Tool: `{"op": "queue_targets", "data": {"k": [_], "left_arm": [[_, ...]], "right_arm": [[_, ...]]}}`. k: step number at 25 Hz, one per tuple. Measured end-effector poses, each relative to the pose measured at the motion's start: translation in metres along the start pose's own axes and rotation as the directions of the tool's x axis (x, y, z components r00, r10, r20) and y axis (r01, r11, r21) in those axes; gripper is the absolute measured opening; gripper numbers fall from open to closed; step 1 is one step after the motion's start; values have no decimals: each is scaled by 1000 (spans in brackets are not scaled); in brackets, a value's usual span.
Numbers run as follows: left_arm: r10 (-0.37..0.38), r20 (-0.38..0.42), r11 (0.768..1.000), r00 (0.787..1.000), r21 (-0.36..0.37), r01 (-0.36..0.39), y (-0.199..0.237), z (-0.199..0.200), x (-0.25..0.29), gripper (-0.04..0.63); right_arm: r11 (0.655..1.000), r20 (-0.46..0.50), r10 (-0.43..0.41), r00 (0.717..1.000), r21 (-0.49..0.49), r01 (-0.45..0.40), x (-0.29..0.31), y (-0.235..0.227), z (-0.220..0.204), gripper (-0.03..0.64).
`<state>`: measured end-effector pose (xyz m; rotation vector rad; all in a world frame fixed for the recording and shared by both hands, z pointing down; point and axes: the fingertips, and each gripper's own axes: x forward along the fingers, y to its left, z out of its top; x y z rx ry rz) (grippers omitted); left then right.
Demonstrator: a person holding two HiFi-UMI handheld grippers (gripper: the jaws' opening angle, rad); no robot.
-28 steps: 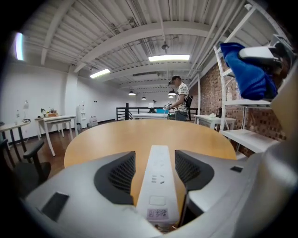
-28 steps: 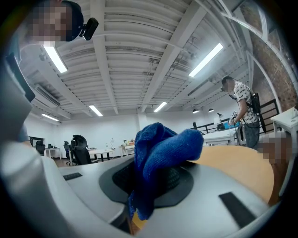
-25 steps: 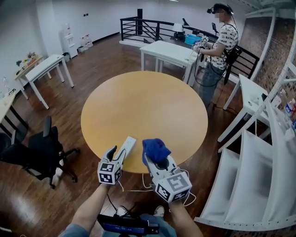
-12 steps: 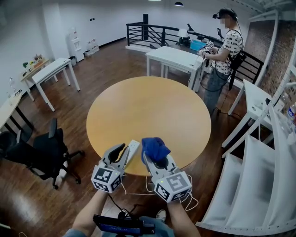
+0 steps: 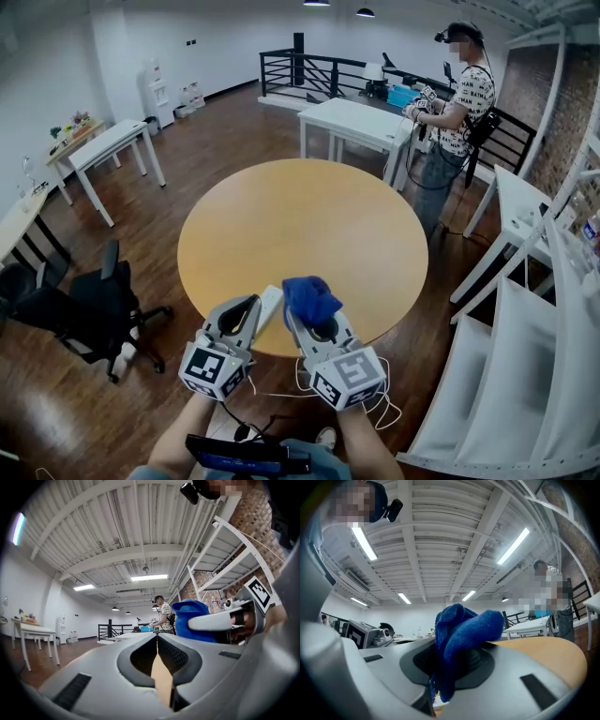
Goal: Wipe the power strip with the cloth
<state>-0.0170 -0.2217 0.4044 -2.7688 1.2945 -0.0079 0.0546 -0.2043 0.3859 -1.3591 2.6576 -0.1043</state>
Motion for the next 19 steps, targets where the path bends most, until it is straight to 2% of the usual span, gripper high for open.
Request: {"op": "queue_targets", "data": {"k": [19], "left_arm": [[13,-3,1000,1000,2,-13,-1,3,-6,15]], "right_arm": [[1000,-11,23,1000,4,-23,0,6,-2,63]]}}
